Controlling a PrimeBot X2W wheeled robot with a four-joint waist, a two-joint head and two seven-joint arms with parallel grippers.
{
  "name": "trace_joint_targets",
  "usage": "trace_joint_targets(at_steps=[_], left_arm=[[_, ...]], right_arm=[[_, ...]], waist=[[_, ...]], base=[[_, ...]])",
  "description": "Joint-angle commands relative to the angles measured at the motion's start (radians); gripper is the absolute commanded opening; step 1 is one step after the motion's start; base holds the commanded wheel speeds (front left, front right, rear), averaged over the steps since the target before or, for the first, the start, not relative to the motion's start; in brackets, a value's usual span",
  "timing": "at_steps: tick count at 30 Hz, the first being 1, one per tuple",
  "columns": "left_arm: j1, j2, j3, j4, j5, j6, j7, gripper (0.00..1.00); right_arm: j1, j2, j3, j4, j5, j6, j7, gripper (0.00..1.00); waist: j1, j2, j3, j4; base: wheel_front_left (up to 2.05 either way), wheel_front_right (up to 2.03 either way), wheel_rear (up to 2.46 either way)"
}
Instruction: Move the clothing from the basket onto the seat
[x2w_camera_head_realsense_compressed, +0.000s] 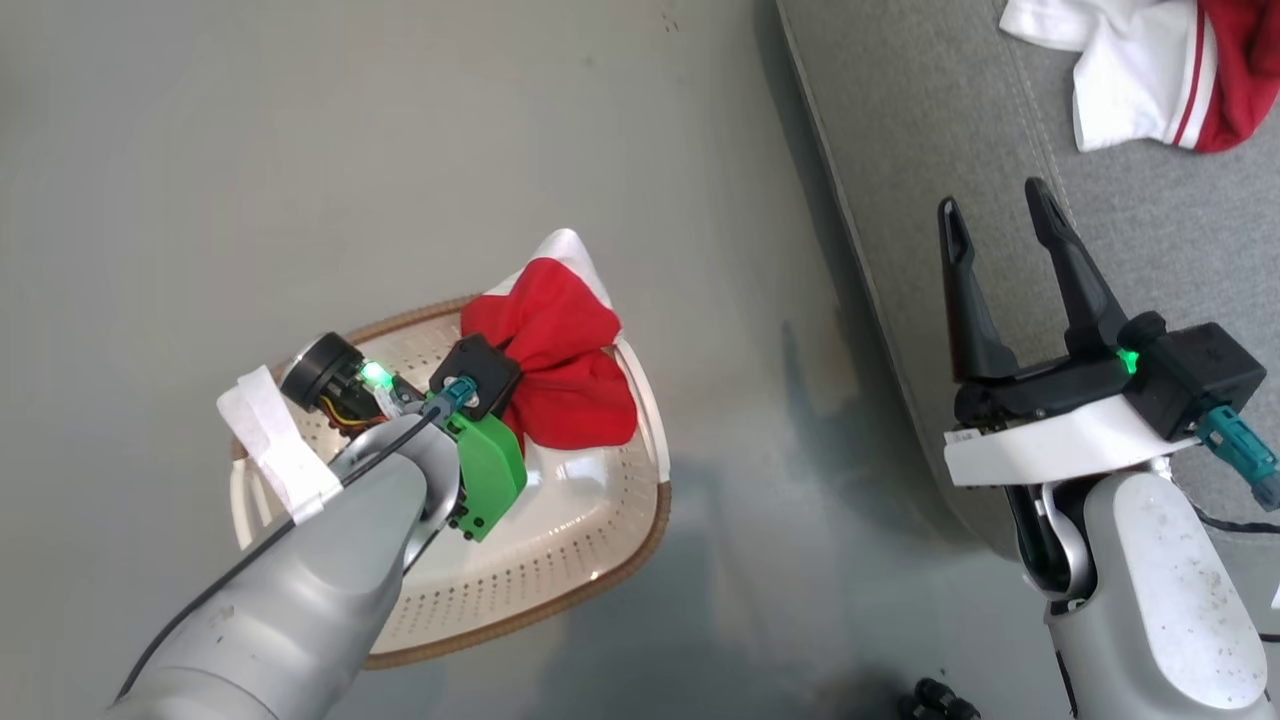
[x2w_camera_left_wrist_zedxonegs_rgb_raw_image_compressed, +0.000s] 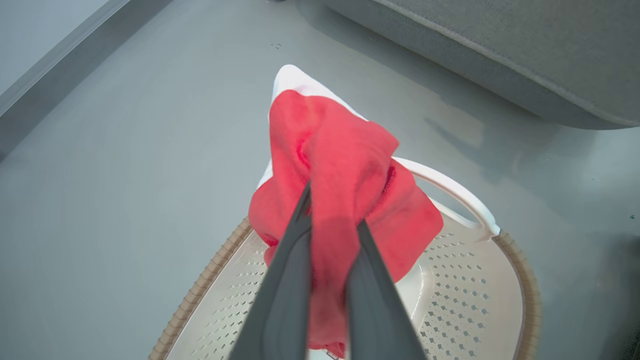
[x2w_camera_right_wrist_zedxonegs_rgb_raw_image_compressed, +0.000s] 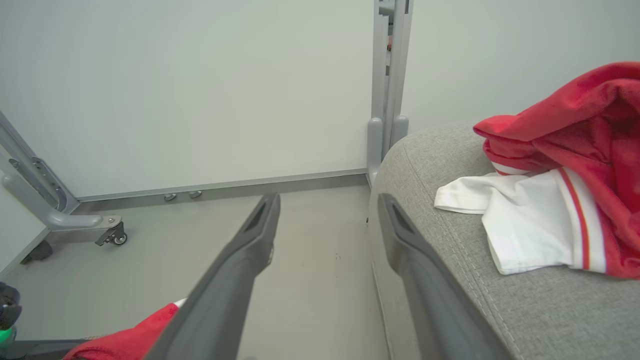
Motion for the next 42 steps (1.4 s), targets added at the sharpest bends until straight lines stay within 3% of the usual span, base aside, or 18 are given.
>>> trace_joint_targets(at_steps=[1, 12, 26, 42], left_arm=[[0.027, 0.010, 0.016, -0.027, 0.003, 0.010, -0.003, 0.00], [0.140, 0.027, 0.146, -0.306, 0.054, 0.042, -0.003, 0.00], [0.230, 0.027, 0.306, -0.598, 0.129, 0.057, -0.003, 0.00], [0.248, 0.020, 0.339, -0.755, 0.159, 0.038, -0.003, 0.00]], right_arm=[[0.022, -0.004, -0.007, 0.008, -0.005, -0.001, 0.000, 1.00], [0.102, -0.003, -0.013, 0.061, -0.014, -0.001, 0.000, 1.00], [0.180, -0.003, 0.008, 0.090, -0.002, -0.001, 0.000, 1.00], [0.229, -0.003, 0.036, 0.084, 0.009, -0.001, 0.000, 1.00]], waist=[[0.0000, 0.0090, -0.089, 0.062], [0.0000, 0.0090, -0.247, 0.126], [0.0000, 0.0090, -0.383, 0.139], [0.0000, 0.0090, -0.439, 0.143]], base=[[0.00, 0.00, 0.00], [0.00, 0.00, 0.00], [0.00, 0.00, 0.00], [0.00, 0.00, 0.00]])
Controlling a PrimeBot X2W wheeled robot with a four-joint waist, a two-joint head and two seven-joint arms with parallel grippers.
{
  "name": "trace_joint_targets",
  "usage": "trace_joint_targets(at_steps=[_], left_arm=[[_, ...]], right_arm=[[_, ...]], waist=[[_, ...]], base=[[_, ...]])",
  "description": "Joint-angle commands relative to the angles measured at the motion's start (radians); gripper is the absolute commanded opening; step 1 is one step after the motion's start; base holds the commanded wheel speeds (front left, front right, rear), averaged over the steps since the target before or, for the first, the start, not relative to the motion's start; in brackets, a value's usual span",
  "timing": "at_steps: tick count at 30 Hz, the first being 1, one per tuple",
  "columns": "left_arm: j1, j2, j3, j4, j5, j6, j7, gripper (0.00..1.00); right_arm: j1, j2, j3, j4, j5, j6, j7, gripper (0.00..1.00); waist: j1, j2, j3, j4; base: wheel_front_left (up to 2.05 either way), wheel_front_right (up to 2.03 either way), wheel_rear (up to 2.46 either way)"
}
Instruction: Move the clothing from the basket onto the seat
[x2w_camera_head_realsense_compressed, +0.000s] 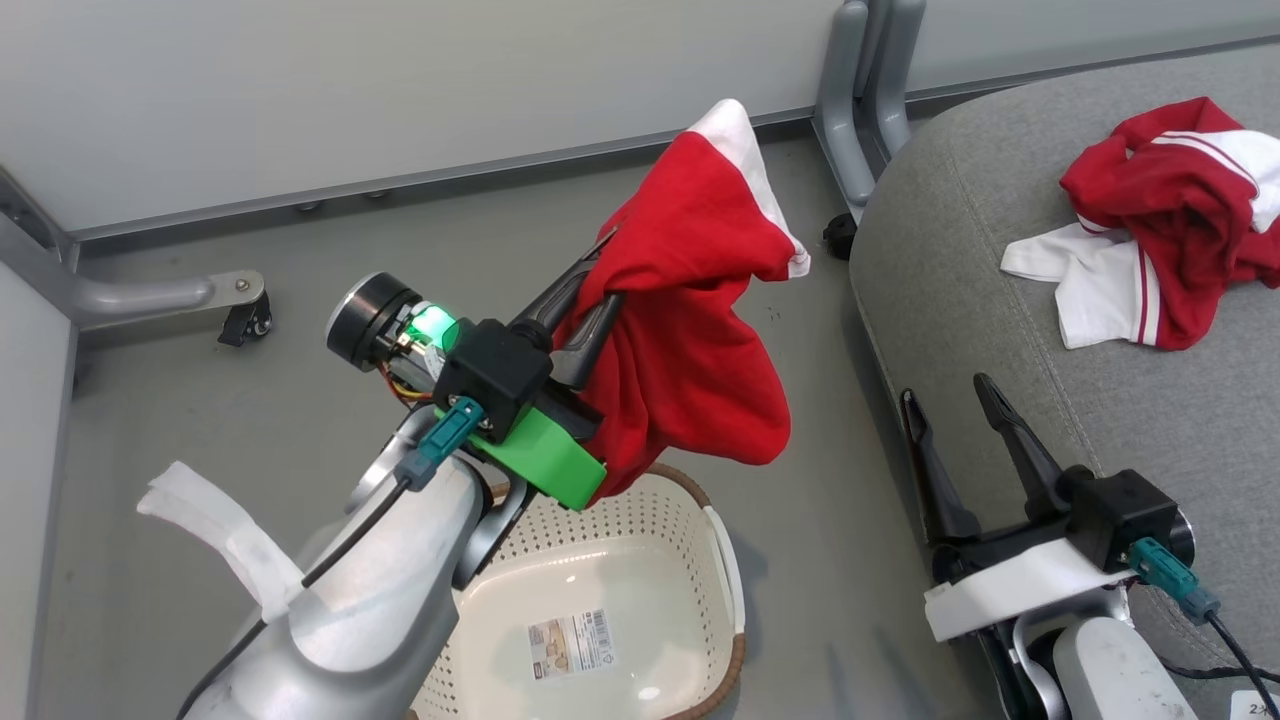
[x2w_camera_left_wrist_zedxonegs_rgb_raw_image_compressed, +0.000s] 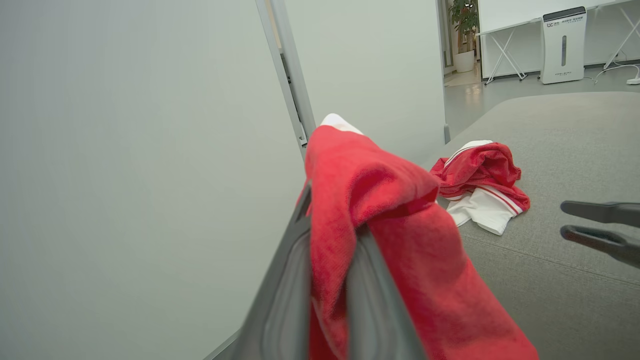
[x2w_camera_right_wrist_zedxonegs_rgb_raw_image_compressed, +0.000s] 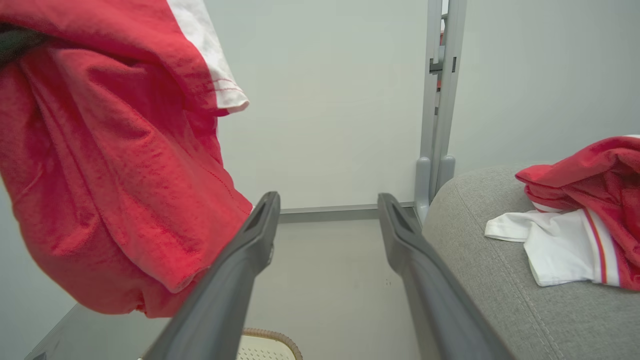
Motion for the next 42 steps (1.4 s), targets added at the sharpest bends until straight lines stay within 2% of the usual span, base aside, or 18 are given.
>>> trace_joint_targets(at_steps=[1, 11, 16, 24, 33, 34, 35, 42], left_arm=[[0.014, -0.002, -0.001, -0.011, 0.003, -0.003, -0.003, 0.00], [0.012, -0.010, -0.014, -0.038, 0.005, -0.005, -0.003, 0.00], [0.003, -0.020, -0.024, -0.044, 0.008, -0.008, -0.003, 0.00], [-0.008, -0.042, -0.042, -0.057, 0.012, -0.015, -0.003, 0.00], [-0.015, -0.054, -0.057, -0.065, 0.015, -0.026, -0.003, 0.00], [-0.014, -0.055, -0.058, -0.064, 0.014, -0.027, -0.003, 0.00], [-0.014, -0.056, -0.058, -0.063, 0.014, -0.027, -0.003, 0.00], [0.001, -0.058, -0.059, -0.051, 0.016, -0.033, -0.003, 0.00]], right_arm=[[0.010, -0.003, 0.012, -0.011, 0.004, -0.001, 0.000, 1.00], [-0.067, -0.003, 0.201, -0.067, -0.057, -0.001, 0.000, 1.00], [-0.159, -0.025, 0.279, 0.005, -0.085, -0.001, 0.000, 1.00], [-0.272, -0.052, 0.367, 0.116, -0.068, -0.001, 0.000, 1.00], [-0.362, -0.039, 0.448, 0.187, -0.025, -0.001, 0.000, 1.00], [-0.367, -0.035, 0.446, 0.185, -0.020, -0.001, 0.000, 0.09], [-0.367, -0.031, 0.442, 0.188, -0.016, -0.001, 0.000, 0.00], [-0.336, -0.013, 0.416, 0.171, 0.001, -0.001, 0.000, 0.00]], waist=[[0.0001, 0.0090, -0.002, 0.001], [0.0001, 0.0090, 0.006, 0.013], [0.0001, 0.0090, 0.015, 0.032], [0.0001, 0.0090, 0.033, 0.069], [0.0001, 0.0090, 0.066, 0.090], [0.0001, 0.0090, 0.067, 0.092], [0.0001, 0.0090, 0.069, 0.094], [0.0001, 0.0090, 0.070, 0.093]], base=[[0.00, 0.00, 0.00], [0.00, 0.00, 0.00], [0.00, 0.00, 0.00], [0.00, 0.00, 0.00], [0.00, 0.00, 0.00], [0.00, 0.00, 0.00], [0.00, 0.00, 0.00], [0.00, 0.00, 0.00]])
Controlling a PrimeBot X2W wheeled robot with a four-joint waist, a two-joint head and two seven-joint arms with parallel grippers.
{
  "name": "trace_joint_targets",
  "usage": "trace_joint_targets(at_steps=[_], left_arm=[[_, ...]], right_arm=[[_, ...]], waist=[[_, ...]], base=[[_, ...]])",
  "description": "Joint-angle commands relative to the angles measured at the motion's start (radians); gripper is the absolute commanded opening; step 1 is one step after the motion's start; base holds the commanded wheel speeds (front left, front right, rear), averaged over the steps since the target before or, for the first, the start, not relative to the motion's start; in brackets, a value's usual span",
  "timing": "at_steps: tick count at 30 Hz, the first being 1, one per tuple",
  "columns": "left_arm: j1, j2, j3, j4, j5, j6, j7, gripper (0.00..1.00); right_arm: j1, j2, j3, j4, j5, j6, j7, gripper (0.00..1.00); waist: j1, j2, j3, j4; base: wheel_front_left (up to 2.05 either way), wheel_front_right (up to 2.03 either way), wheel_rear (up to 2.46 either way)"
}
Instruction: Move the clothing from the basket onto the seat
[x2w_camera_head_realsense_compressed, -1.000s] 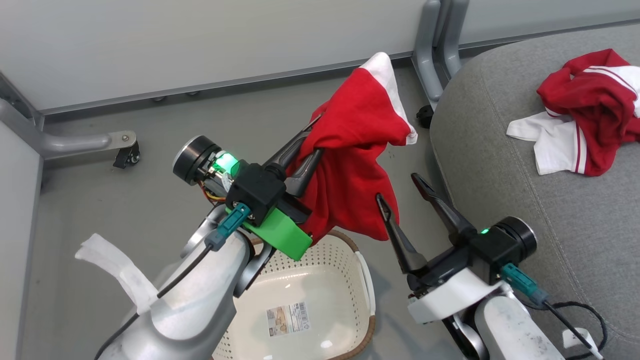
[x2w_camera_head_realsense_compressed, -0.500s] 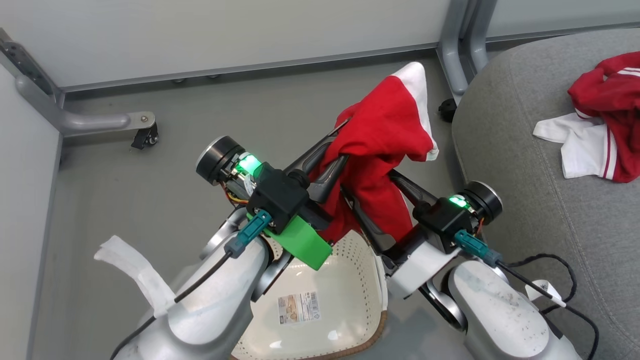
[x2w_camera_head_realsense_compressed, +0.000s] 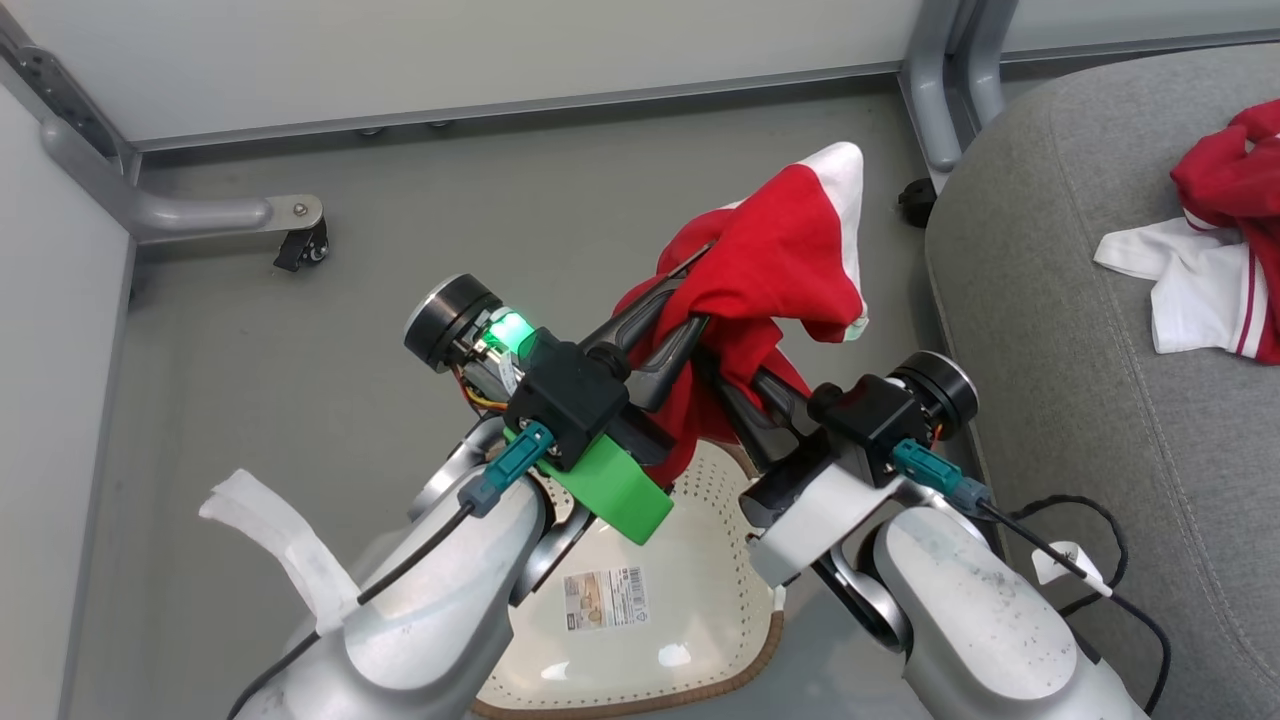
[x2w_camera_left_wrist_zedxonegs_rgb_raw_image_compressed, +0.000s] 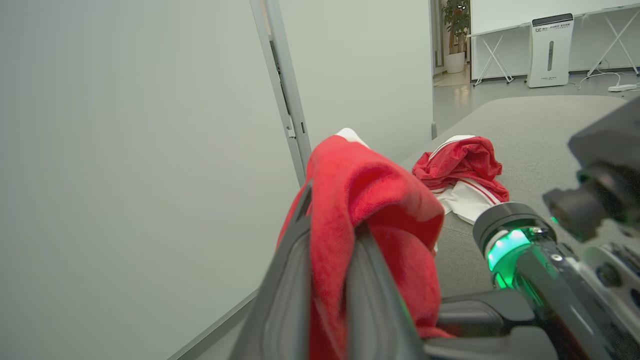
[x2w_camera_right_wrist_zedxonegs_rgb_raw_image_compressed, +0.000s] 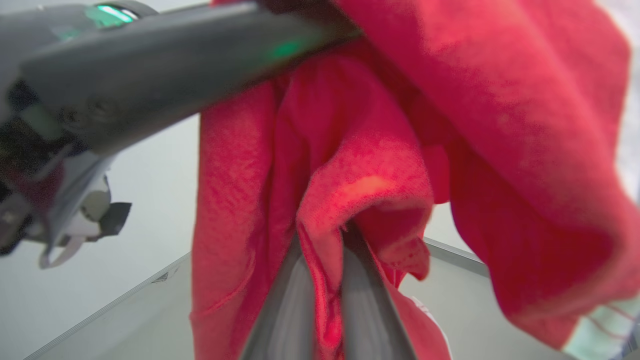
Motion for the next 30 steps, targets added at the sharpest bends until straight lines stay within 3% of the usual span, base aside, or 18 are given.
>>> trace_joint_targets(at_steps=[1, 4, 5, 6, 21, 30], left_arm=[[0.004, -0.001, 0.000, 0.003, 0.004, -0.004, -0.004, 0.00], [0.009, -0.003, -0.001, 0.011, 0.010, -0.004, -0.003, 0.00], [0.010, -0.005, 0.000, 0.012, 0.011, -0.004, -0.003, 0.26], [0.012, -0.005, 0.001, 0.014, 0.013, -0.004, -0.003, 1.00], [0.035, -0.009, -0.013, 0.022, 0.034, -0.010, -0.002, 1.00], [0.053, 0.000, -0.019, 0.016, 0.039, -0.013, -0.002, 1.00]], right_arm=[[0.014, -0.001, -0.006, -0.008, 0.005, -0.001, 0.000, 0.00], [0.030, 0.003, -0.020, -0.020, 0.010, -0.001, 0.000, 0.00], [0.031, 0.004, -0.025, -0.023, 0.013, -0.001, 0.000, 0.00], [0.031, 0.005, -0.030, -0.025, 0.015, -0.001, 0.000, 0.00], [0.034, 0.007, -0.149, -0.026, 0.004, -0.001, 0.000, 0.00], [0.048, 0.007, -0.193, -0.043, -0.014, -0.001, 0.000, 0.00]], waist=[[0.0000, 0.0090, -0.002, -0.003], [0.0000, 0.0090, -0.005, -0.009], [0.0000, 0.0090, -0.005, -0.011], [0.0000, 0.0090, -0.006, -0.012], [0.0000, 0.0090, -0.015, -0.019], [0.0000, 0.0090, -0.007, -0.067]], base=[[0.00, 0.00, 0.00], [0.00, 0.00, 0.00], [0.00, 0.00, 0.00], [0.00, 0.00, 0.00], [0.00, 0.00, 0.00], [0.00, 0.00, 0.00]])
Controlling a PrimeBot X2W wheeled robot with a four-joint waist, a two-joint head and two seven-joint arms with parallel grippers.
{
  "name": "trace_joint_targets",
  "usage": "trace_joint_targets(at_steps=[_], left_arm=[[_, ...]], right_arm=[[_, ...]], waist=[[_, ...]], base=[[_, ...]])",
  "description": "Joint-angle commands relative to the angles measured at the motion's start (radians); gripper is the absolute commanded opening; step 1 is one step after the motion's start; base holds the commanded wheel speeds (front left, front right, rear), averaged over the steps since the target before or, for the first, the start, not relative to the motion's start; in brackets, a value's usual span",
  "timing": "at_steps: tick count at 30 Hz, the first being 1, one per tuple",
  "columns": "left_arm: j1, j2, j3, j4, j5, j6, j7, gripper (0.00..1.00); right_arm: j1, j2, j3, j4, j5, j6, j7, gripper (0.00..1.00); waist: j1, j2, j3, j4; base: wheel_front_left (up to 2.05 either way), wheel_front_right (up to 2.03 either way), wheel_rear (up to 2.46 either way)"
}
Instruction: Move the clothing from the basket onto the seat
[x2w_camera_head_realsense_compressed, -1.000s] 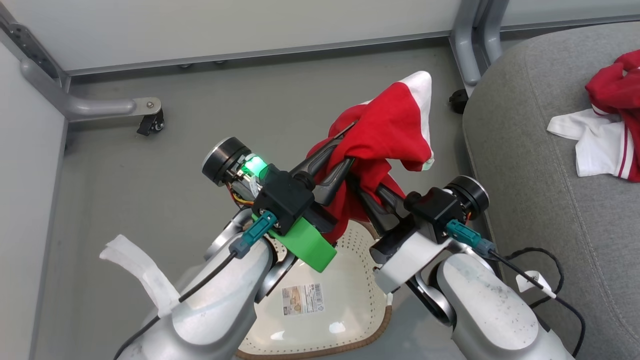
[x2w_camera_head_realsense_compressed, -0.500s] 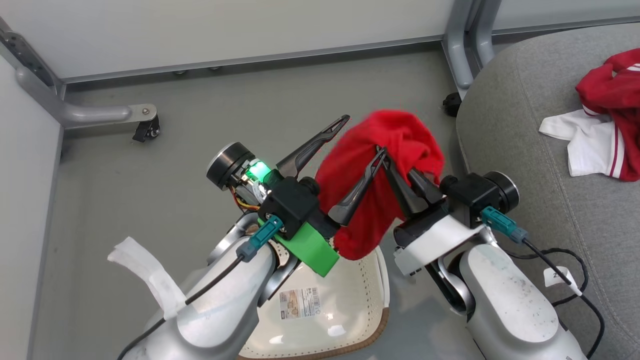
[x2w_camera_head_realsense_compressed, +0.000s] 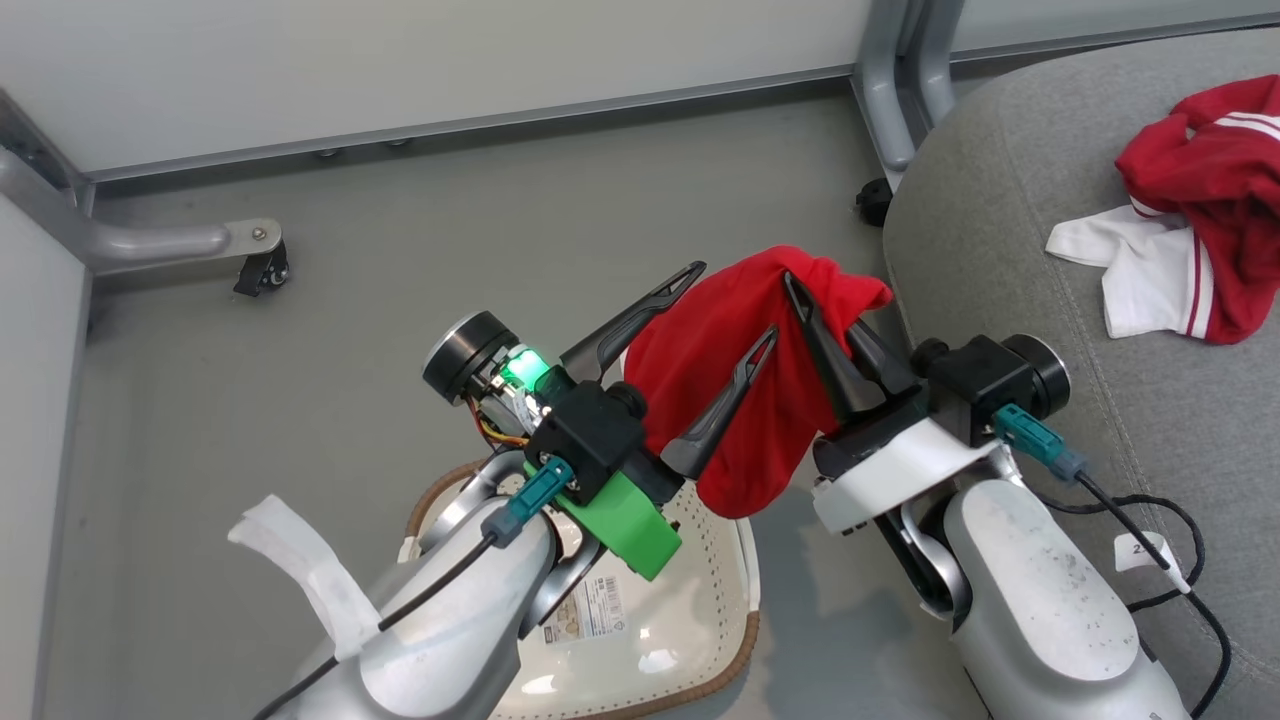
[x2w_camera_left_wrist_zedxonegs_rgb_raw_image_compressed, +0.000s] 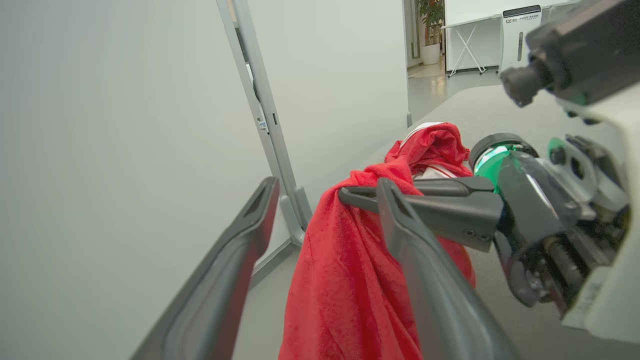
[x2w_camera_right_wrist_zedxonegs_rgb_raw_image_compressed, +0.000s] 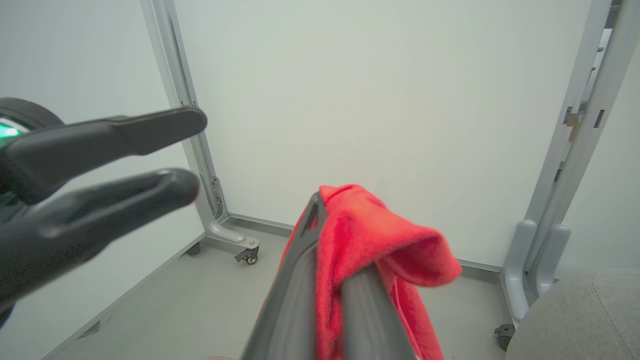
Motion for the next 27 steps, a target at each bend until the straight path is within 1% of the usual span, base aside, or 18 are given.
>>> trace_joint_targets(at_steps=[1, 8, 20, 27], left_arm=[[0.015, 0.006, 0.002, -0.002, 0.011, -0.003, -0.001, 1.00], [0.024, 0.018, -0.013, 0.000, 0.013, -0.005, 0.000, 1.00], [0.016, 0.050, -0.036, 0.005, 0.014, -0.005, -0.001, 1.00], [0.007, 0.069, -0.049, 0.001, 0.011, -0.004, 0.004, 1.00]], right_arm=[[0.012, -0.003, -0.014, -0.009, -0.004, -0.001, 0.000, 0.00], [0.030, -0.003, -0.076, -0.038, -0.024, -0.001, 0.000, 0.00], [0.055, -0.003, -0.174, -0.110, -0.044, -0.001, 0.000, 0.00], [0.079, -0.003, -0.218, -0.140, -0.045, -0.001, 0.000, 0.00]], waist=[[0.0000, 0.0090, 0.005, -0.024], [0.0000, 0.0090, 0.021, -0.089], [0.0000, 0.0090, 0.069, -0.232], [0.0000, 0.0090, 0.096, -0.302]], base=[[0.00, 0.00, 0.00], [0.00, 0.00, 0.00], [0.00, 0.00, 0.00], [0.00, 0.00, 0.00]])
